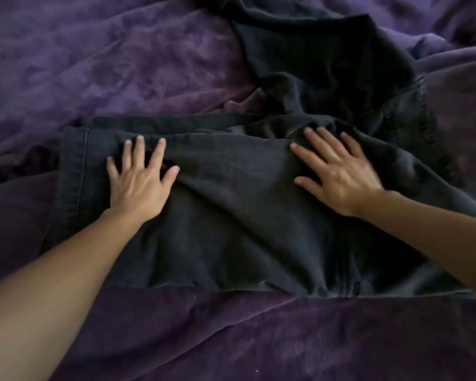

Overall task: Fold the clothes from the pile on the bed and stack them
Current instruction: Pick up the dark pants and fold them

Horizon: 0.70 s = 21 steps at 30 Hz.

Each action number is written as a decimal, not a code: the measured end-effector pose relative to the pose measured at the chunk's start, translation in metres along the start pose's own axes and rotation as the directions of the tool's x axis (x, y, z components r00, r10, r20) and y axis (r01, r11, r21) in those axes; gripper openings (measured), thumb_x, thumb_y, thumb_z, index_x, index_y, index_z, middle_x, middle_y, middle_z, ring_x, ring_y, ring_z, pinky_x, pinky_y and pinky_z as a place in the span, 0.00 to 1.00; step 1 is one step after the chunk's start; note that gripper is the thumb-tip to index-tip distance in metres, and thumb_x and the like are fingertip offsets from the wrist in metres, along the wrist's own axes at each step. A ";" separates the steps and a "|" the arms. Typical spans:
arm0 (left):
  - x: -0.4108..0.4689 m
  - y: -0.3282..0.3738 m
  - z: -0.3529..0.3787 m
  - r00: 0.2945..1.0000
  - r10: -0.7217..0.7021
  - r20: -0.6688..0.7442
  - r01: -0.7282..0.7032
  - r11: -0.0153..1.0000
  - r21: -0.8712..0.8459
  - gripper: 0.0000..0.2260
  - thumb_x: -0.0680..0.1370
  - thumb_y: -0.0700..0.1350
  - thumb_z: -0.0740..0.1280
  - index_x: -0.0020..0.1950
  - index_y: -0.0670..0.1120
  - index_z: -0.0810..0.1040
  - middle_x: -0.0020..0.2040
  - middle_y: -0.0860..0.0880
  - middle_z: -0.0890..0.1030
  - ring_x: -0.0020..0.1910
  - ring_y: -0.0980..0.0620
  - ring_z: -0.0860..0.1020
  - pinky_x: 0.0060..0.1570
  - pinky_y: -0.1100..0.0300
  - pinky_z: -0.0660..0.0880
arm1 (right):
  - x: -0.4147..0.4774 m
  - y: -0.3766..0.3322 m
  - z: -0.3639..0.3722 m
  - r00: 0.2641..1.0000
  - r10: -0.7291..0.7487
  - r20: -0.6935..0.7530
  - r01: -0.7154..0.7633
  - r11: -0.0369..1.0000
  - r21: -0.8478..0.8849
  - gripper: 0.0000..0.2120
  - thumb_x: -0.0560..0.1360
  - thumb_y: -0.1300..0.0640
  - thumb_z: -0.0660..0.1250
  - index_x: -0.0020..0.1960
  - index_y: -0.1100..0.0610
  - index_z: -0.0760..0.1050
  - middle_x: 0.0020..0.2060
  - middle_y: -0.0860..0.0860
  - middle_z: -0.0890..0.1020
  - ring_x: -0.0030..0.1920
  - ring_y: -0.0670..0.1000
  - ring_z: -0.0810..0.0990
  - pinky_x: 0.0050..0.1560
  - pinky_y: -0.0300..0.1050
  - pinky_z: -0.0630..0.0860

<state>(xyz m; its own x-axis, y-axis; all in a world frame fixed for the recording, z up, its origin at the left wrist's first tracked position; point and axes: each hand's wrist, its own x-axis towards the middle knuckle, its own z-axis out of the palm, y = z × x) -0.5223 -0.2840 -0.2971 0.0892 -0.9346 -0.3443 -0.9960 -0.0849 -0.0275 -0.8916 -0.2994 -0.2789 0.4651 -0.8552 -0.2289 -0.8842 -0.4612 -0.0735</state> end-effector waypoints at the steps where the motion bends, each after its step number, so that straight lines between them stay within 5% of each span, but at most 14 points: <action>1: 0.005 -0.004 0.008 0.999 -0.028 0.029 0.028 0.999 0.018 0.30 0.78 0.65 0.44 0.78 0.56 0.46 0.79 0.44 0.48 0.77 0.44 0.45 0.72 0.36 0.46 | 0.004 0.014 0.001 0.996 0.066 0.064 -0.066 0.998 -0.002 0.33 0.78 0.33 0.45 0.78 0.49 0.54 0.77 0.54 0.57 0.77 0.54 0.52 0.74 0.56 0.53; 3: 0.016 -0.011 0.018 0.998 -0.042 0.055 0.039 0.998 0.055 0.32 0.76 0.67 0.39 0.78 0.56 0.43 0.79 0.45 0.47 0.78 0.44 0.45 0.72 0.37 0.44 | 0.013 0.037 0.003 0.983 0.119 0.138 -0.116 0.993 -0.033 0.35 0.77 0.32 0.44 0.78 0.49 0.52 0.78 0.51 0.56 0.78 0.51 0.51 0.74 0.53 0.53; 5: 0.025 -0.010 0.023 0.995 -0.044 0.088 0.037 0.996 0.082 0.34 0.74 0.68 0.36 0.78 0.56 0.41 0.79 0.45 0.47 0.77 0.44 0.45 0.72 0.37 0.43 | 0.027 0.043 -0.005 0.981 0.088 0.175 -0.089 0.996 -0.005 0.32 0.77 0.34 0.49 0.76 0.50 0.60 0.75 0.50 0.63 0.75 0.52 0.59 0.71 0.53 0.60; 8: 0.026 -0.006 0.024 0.992 -0.045 0.117 0.033 0.994 0.103 0.35 0.74 0.67 0.34 0.78 0.54 0.40 0.79 0.44 0.47 0.77 0.43 0.45 0.71 0.37 0.43 | 0.063 0.048 -0.045 0.980 0.185 -0.075 -0.164 0.962 0.219 0.21 0.76 0.40 0.60 0.61 0.52 0.78 0.58 0.54 0.80 0.60 0.59 0.76 0.57 0.54 0.74; 11: 0.027 -0.005 0.025 0.994 -0.036 0.099 0.026 0.995 0.098 0.35 0.74 0.67 0.34 0.78 0.52 0.41 0.79 0.43 0.47 0.77 0.42 0.45 0.71 0.36 0.43 | 0.121 0.087 -0.086 0.847 0.435 -0.306 -0.373 0.896 0.242 0.27 0.71 0.41 0.64 0.65 0.55 0.72 0.62 0.59 0.74 0.63 0.62 0.71 0.61 0.57 0.68; 14: 0.031 -0.005 0.025 0.990 -0.040 0.132 0.025 0.993 0.114 0.35 0.73 0.67 0.33 0.78 0.53 0.39 0.79 0.44 0.46 0.77 0.42 0.45 0.71 0.37 0.43 | 0.161 0.116 -0.100 0.647 0.762 0.028 -0.718 0.597 0.359 0.42 0.67 0.39 0.73 0.71 0.60 0.63 0.67 0.60 0.70 0.66 0.62 0.70 0.60 0.56 0.69; 16: 0.032 -0.007 0.026 0.989 -0.033 0.141 0.017 0.994 0.111 0.35 0.73 0.68 0.33 0.78 0.54 0.38 0.79 0.44 0.45 0.77 0.42 0.44 0.71 0.37 0.42 | 0.170 0.107 -0.102 0.584 0.768 0.262 -0.770 0.423 0.478 0.39 0.67 0.45 0.77 0.68 0.64 0.65 0.64 0.60 0.74 0.60 0.57 0.75 0.52 0.52 0.73; 18: 0.034 -0.009 0.024 0.985 -0.033 0.168 0.015 0.994 0.104 0.35 0.74 0.68 0.34 0.77 0.55 0.37 0.79 0.45 0.45 0.77 0.43 0.44 0.71 0.37 0.42 | 0.169 0.084 -0.109 0.684 0.704 0.190 -0.654 0.477 0.587 0.31 0.69 0.50 0.75 0.66 0.63 0.70 0.61 0.58 0.77 0.55 0.54 0.77 0.50 0.49 0.74; 21: 0.038 -0.012 0.015 0.972 -0.034 0.232 0.018 0.997 0.069 0.34 0.75 0.69 0.39 0.77 0.56 0.39 0.79 0.46 0.45 0.77 0.44 0.45 0.72 0.39 0.43 | 0.125 0.022 -0.118 0.946 0.297 -0.129 -0.182 0.817 0.546 0.22 0.75 0.52 0.67 0.69 0.55 0.72 0.63 0.56 0.78 0.61 0.53 0.77 0.63 0.47 0.72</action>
<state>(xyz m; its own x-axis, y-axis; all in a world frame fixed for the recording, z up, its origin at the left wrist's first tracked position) -0.5069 -0.3132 -0.3244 0.1194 -0.8253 -0.5519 -0.9921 -0.0777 -0.0985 -0.8479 -0.4450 -0.1946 0.1827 -0.9766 -0.1132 -0.8310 -0.0919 -0.5486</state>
